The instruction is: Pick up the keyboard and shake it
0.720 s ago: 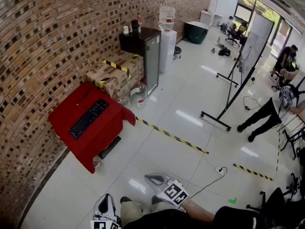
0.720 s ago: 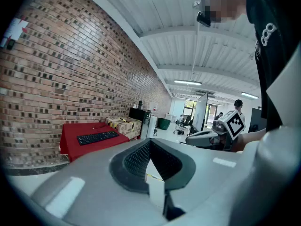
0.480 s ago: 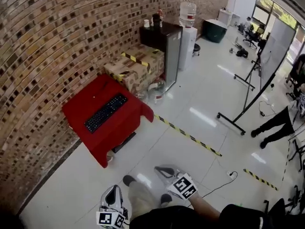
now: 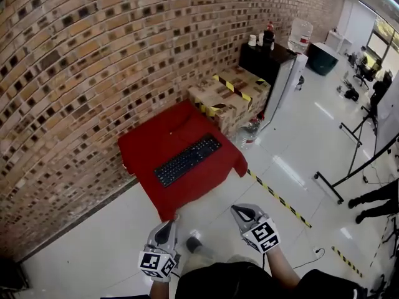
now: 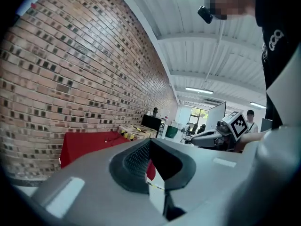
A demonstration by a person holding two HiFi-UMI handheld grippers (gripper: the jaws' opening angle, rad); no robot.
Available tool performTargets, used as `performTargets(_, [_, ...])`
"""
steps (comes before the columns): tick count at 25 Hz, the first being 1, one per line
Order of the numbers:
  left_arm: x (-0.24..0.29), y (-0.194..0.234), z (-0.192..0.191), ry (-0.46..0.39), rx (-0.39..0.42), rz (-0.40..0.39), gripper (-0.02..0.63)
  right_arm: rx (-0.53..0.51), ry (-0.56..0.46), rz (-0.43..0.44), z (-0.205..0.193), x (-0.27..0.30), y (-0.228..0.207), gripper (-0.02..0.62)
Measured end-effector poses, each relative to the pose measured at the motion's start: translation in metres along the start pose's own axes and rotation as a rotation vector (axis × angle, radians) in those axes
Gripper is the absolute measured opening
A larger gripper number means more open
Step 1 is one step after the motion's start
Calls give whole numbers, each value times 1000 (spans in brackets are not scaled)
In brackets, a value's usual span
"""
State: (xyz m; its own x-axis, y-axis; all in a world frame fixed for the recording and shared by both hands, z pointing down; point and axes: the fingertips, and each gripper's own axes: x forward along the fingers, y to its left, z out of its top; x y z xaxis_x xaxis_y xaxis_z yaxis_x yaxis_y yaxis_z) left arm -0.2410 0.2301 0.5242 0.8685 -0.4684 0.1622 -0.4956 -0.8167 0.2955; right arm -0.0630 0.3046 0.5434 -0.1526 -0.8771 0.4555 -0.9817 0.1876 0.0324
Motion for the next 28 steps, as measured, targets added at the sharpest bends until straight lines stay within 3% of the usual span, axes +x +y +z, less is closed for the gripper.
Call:
performTargets(4, [15,48,33,-7,18,-11,15,-20,1,-4,32,41,7,-8])
performTargets(9, [23,92,32,-1,-35,39,15,-6,34,-24,39,85,0,-8])
performTargets(16, [53,95,29,6,-60,35,15,-17,66,4,45,108,-28,-8])
performTargets(19, [68,94,33,2,-60,49,15,-14,50,37,48,129,-47,-8])
performTargets(28, [161,116,47,19,-71,224,17,-44,10,218,72,198,-135,-8])
